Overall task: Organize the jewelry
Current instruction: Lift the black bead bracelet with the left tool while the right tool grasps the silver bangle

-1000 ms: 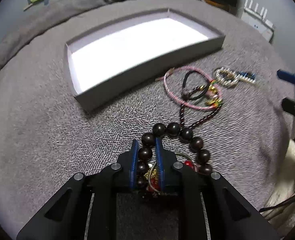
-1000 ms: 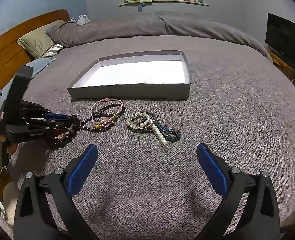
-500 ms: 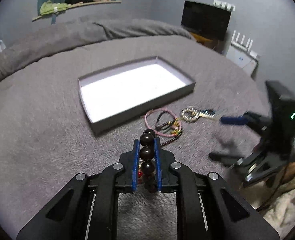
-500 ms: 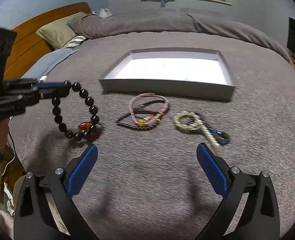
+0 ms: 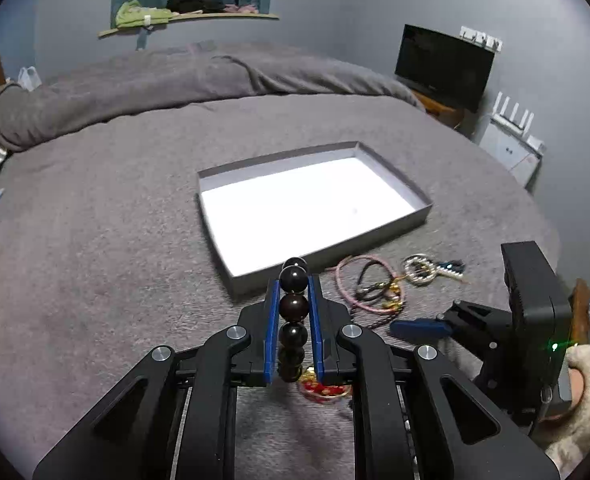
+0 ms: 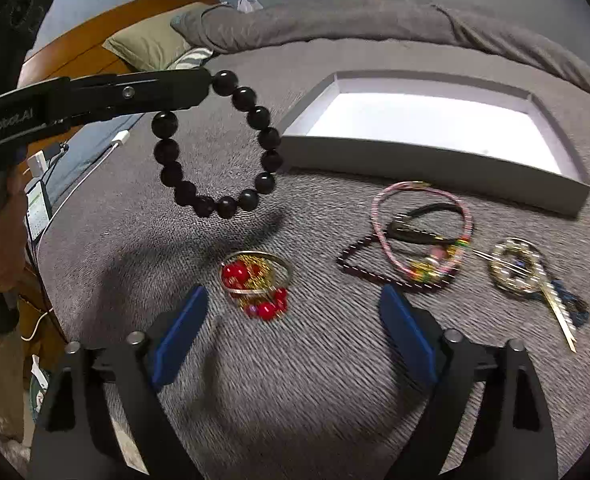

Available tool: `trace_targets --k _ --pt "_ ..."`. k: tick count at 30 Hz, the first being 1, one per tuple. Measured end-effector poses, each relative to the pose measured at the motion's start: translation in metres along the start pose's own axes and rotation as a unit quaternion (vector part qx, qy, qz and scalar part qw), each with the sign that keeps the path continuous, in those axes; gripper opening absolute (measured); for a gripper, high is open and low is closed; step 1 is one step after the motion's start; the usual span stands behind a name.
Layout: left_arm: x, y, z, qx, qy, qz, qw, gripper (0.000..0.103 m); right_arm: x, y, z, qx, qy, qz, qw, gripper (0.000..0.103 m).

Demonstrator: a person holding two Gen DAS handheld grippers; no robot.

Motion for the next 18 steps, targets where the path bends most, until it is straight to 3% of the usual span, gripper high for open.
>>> trace_targets --k 7,13,18 --pt "0.009 -0.012 0.008 -0.009 -0.01 0.0 0.9999 0.015 0.019 -0.009 -0.002 -0.006 -0.016 0.002 1.0 0.07" --pt "0.012 -0.016 0.011 -0.013 -0.012 0.001 0.9998 0.015 0.02 -0.015 -0.005 -0.014 -0.021 -0.004 1.0 0.047" --pt "0.011 -0.018 0.012 -0.015 -0.013 -0.001 0.9998 0.015 0.018 -0.017 -0.005 -0.021 -0.015 0.001 1.0 0.047"
Point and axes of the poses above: each gripper's, at about its wrist camera, not at the fingertips, and x roughly the way its jaws point, y to its right, z to its underside, the point moved 7 cm from there along x, roughly the way its jaws point, and after that the axes turned 12 degrees about y, right-handed, at the moved point
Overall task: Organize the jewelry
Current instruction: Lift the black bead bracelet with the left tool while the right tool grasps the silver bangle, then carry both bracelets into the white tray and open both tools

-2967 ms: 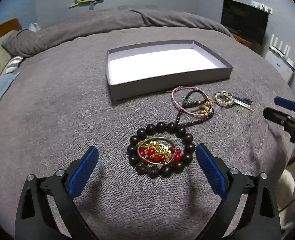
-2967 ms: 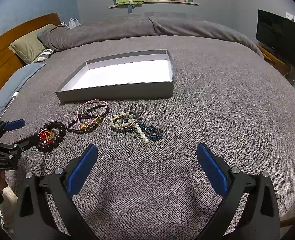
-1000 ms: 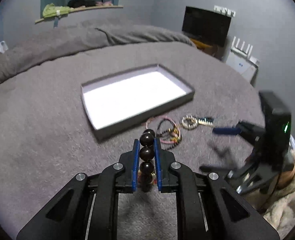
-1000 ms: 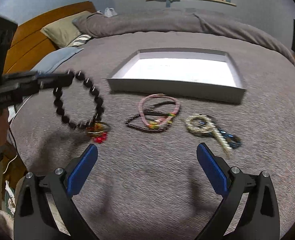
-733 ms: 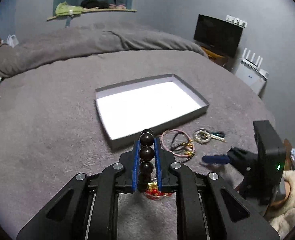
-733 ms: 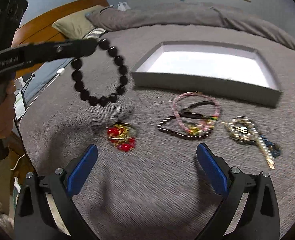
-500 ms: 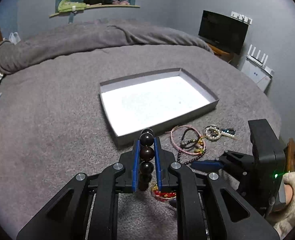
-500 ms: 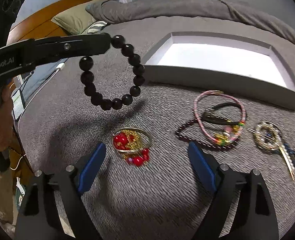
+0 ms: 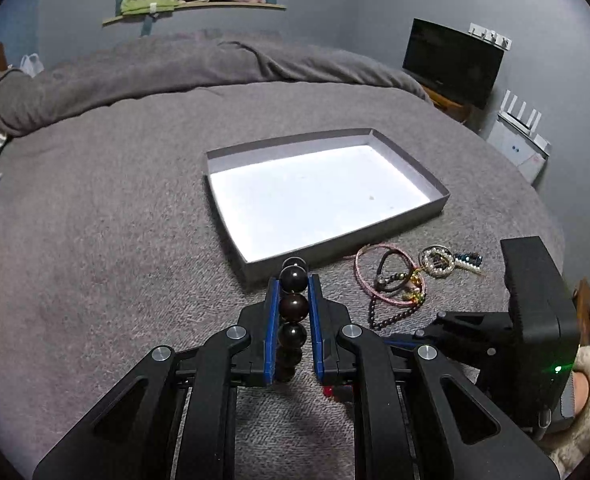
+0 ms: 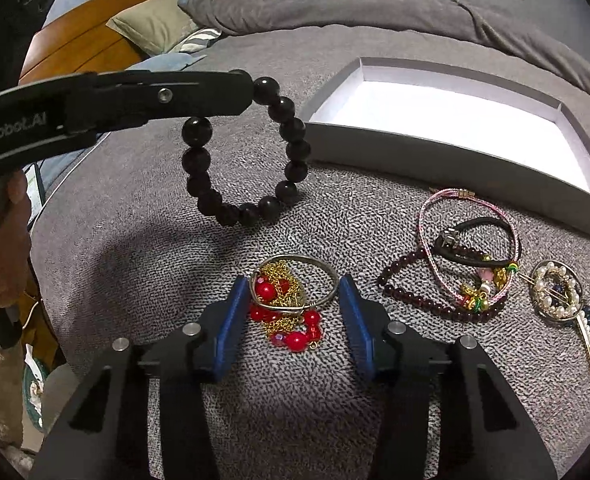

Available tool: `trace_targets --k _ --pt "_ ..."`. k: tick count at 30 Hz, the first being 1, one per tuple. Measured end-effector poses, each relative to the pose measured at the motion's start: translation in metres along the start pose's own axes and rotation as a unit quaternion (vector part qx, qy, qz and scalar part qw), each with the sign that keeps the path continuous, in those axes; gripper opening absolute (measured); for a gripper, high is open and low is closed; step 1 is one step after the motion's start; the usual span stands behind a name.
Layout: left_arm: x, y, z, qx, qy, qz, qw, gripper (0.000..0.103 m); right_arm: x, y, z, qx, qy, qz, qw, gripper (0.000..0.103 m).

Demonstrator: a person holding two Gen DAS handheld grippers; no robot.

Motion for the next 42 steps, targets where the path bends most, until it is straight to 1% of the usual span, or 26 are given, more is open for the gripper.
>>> trace_targets --k 3,8,13,19,25,29,33,38,42 --pt "-0.002 0.0 -0.001 -0.001 0.001 0.0 1.0 0.015 -0.005 0.0 -0.001 -0.005 0.008 0.001 1.0 0.047" --pt "-0.006 0.001 -0.006 -0.001 0.006 0.001 1.0 0.015 -0.021 0.0 -0.012 -0.015 0.034 0.006 0.999 0.047" --pt "-0.013 0.003 -0.024 0.004 0.019 0.004 0.9998 0.015 -0.039 0.009 -0.027 -0.035 0.063 0.029 0.997 0.047" --pt "-0.013 0.005 -0.055 0.017 0.038 0.0 0.9991 0.015 -0.052 0.038 -0.043 -0.038 0.085 0.062 0.994 0.046" --pt "-0.003 0.006 -0.089 0.024 0.05 0.001 0.9985 0.015 -0.06 0.083 -0.061 -0.025 0.106 0.096 0.989 0.046" --pt "0.015 0.003 -0.107 0.02 0.047 0.004 0.9987 0.015 -0.061 0.12 -0.073 -0.016 0.121 0.124 0.985 0.046" --pt "0.045 -0.001 -0.122 0.017 0.034 -0.001 0.9993 0.015 -0.056 0.161 -0.089 -0.004 0.129 0.151 0.98 0.046" --pt "0.084 -0.008 -0.132 0.003 0.015 0.002 0.9999 0.015 -0.038 0.205 -0.104 0.015 0.124 0.181 0.976 0.046" --pt "0.119 -0.019 -0.126 -0.017 -0.005 -0.004 0.9998 0.015 -0.012 0.231 -0.115 0.023 0.108 0.197 0.974 0.046"
Point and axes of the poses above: each gripper's, at about its wrist camera, not at the fingertips, and x roughly the way its jaws point, y to its right, z to its underside, the point moved 7 cm from there along x, roughly the way its jaws point, and after that the axes turned 12 degrees about y, right-handed, at the moved point
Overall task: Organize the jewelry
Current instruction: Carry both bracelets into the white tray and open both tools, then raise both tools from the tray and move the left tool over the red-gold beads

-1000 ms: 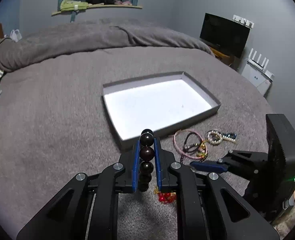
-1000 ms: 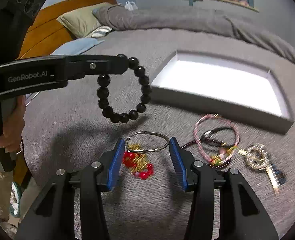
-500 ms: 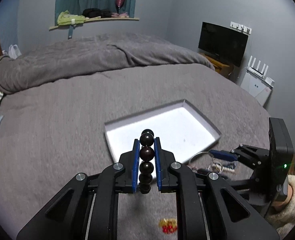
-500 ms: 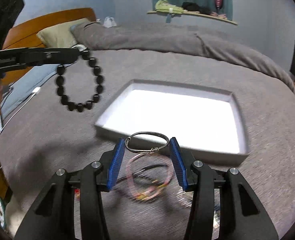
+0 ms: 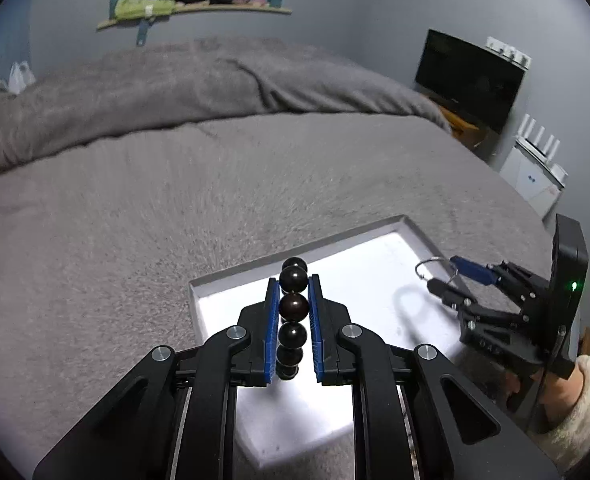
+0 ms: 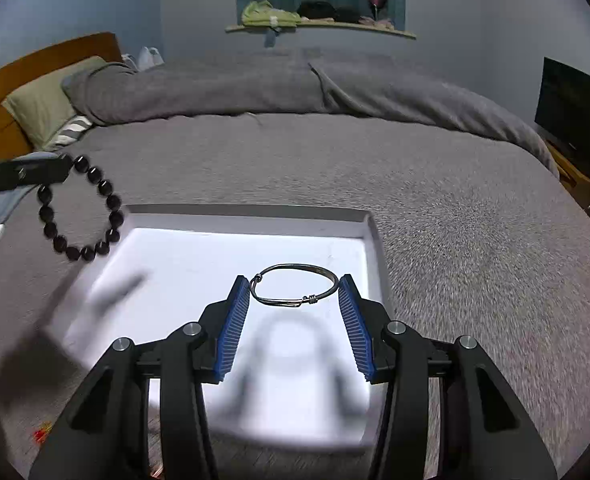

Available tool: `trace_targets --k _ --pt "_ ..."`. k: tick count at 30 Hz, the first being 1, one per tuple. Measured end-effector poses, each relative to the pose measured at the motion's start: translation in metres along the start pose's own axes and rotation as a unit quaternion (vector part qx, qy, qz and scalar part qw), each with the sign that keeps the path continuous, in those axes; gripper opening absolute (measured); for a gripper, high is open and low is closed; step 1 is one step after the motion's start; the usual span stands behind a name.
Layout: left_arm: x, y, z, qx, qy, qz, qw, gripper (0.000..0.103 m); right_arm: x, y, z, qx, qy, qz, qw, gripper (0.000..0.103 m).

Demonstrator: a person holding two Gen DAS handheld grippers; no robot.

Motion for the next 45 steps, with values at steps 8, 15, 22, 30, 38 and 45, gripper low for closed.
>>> trace_targets --k 8,15,22,30,38,45 --pt "0.042 -0.031 0.033 -0.02 -0.045 -0.046 0.9977 0.015 0.046 0.009 0.001 0.012 -0.051 0.009 0.999 0.046" --pt "0.055 -0.049 0.047 -0.031 -0.06 -0.065 0.9956 0.015 0.062 0.006 0.003 0.0 -0.075 0.023 0.997 0.047" --pt "0.066 -0.044 0.057 -0.003 -0.077 -0.076 0.9941 0.015 0.067 0.005 0.008 -0.003 -0.087 0.034 0.996 0.047" --pt "0.07 -0.042 0.061 0.01 -0.081 -0.08 0.9934 0.015 0.064 0.003 0.006 -0.007 -0.077 0.034 0.996 0.048" --pt "0.06 -0.039 0.054 0.003 -0.059 -0.075 0.9954 0.029 0.049 0.002 -0.002 0.0 -0.053 0.024 0.998 0.065" --pt "0.034 -0.031 0.045 0.008 -0.023 -0.078 0.9966 0.06 0.011 0.004 -0.019 0.024 -0.006 0.013 1.0 0.086"
Point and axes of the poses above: each gripper's, at about its wrist camera, not at the fingertips, and x roughly the way its jaws point, y to its right, z to its underside, the point moved 7 cm from there along x, roughly the way its jaws point, and after that the axes turned 12 degrees about y, right-handed, at the moved point
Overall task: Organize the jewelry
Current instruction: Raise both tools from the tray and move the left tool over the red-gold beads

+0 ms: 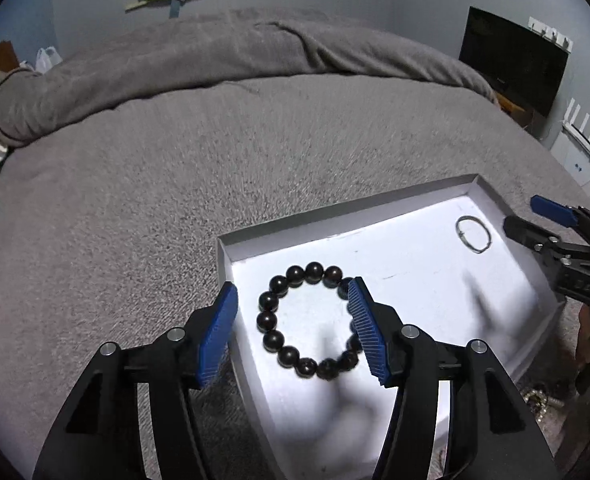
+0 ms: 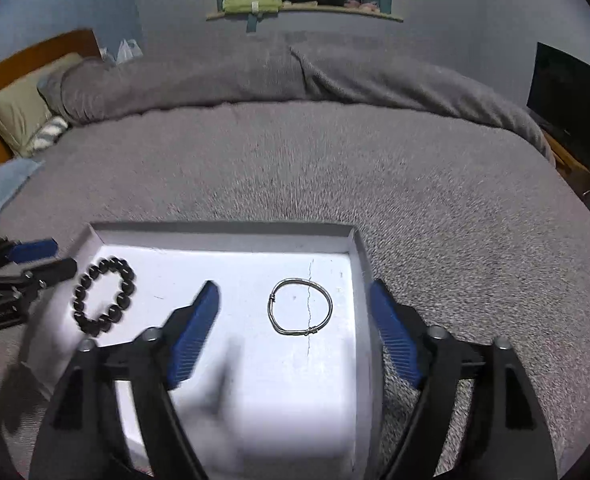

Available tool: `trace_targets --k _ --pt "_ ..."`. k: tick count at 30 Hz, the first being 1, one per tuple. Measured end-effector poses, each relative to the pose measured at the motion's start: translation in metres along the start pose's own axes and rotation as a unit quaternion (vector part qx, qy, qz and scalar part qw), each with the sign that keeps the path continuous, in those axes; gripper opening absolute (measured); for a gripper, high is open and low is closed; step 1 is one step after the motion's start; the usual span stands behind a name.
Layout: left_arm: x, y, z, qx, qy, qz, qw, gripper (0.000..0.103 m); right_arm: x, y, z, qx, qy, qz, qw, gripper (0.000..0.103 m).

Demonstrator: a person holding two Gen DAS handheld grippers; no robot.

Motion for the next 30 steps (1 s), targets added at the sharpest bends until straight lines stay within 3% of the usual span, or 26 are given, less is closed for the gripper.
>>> trace_targets --k 2,8,15,22,27,30 --pt "-0.009 0.001 -0.002 -0.006 0.01 0.003 0.9999 0.073 -0.015 0.002 -0.006 0.006 0.017 -0.002 1.0 0.091" --pt "-0.044 0.007 -0.005 -0.01 0.043 0.007 0.999 0.083 -0.062 0.013 -0.016 0.015 0.062 0.014 0.998 0.098" --pt "-0.086 0.009 0.001 -0.008 0.075 -0.002 0.9972 0.084 -0.113 0.029 -0.011 0.007 0.1 0.072 0.992 0.098" --pt "-0.12 0.008 0.019 -0.01 0.088 -0.006 0.9961 0.084 -0.144 0.042 0.009 -0.003 0.103 0.134 0.986 0.098" --pt "-0.138 0.012 0.037 -0.011 0.091 0.003 0.9958 0.084 -0.157 0.042 0.026 -0.008 0.092 0.128 0.987 0.098" --pt "-0.146 0.013 0.049 -0.009 0.089 0.002 0.996 0.084 -0.166 0.043 0.037 -0.023 0.105 0.155 0.982 0.098"
Point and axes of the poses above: each gripper's, at about its wrist camera, not at the fingertips, and x roughly the way its jaws point, y to its right, z to its underside, the point moved 7 cm from there along x, roughly the way its jaws point, and after that the axes turned 12 degrees about y, right-handed, at the moved point
